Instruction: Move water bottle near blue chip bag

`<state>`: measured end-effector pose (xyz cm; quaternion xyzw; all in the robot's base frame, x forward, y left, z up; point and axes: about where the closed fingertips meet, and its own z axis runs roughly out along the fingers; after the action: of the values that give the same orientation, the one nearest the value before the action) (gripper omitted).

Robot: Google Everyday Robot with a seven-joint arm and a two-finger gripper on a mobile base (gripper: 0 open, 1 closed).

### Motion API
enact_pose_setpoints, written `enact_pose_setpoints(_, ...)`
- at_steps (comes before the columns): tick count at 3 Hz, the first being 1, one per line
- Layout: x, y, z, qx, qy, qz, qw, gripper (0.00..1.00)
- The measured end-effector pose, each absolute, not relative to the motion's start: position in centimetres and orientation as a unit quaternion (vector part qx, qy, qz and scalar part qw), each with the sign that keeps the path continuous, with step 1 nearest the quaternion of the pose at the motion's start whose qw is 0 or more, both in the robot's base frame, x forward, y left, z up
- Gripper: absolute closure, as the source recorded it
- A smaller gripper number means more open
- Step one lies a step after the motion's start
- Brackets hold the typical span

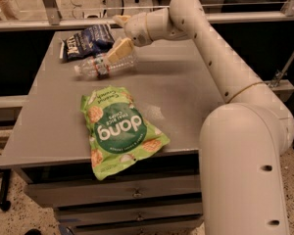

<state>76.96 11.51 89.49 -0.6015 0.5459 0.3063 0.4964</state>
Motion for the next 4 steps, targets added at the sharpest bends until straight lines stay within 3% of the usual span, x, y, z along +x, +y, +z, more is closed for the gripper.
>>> enact_pose_setpoints(4, 79.7, 11.7, 91.9, -0.549, 0.56, 0.25, 0.568, 0.0)
